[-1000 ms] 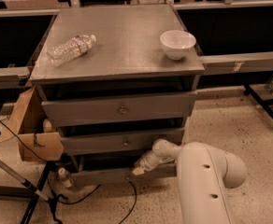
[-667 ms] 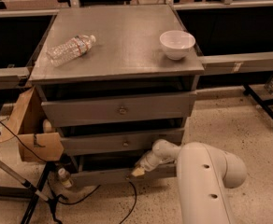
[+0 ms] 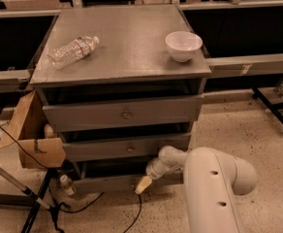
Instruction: Open bottom drawer
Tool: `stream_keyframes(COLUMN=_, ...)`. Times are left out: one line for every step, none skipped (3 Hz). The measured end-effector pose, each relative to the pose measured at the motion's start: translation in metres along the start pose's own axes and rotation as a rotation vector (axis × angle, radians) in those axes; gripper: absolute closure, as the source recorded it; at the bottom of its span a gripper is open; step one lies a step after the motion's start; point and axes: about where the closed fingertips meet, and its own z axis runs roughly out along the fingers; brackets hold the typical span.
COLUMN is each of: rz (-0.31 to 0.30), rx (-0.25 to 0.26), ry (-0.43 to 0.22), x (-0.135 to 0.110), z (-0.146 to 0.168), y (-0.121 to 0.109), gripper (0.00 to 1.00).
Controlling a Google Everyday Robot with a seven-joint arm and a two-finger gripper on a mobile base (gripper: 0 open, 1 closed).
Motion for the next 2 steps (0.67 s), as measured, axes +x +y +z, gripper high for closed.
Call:
stream_keyframes(rz=0.014, rx=-0.025, ry=0.043, x=0.025, z=0.011, y=0.029, gripper=0.0)
stream_keyframes(rz=0.017, rx=-0.034, ry=0.066, x=0.035, z=0.013, y=0.04, gripper=0.0)
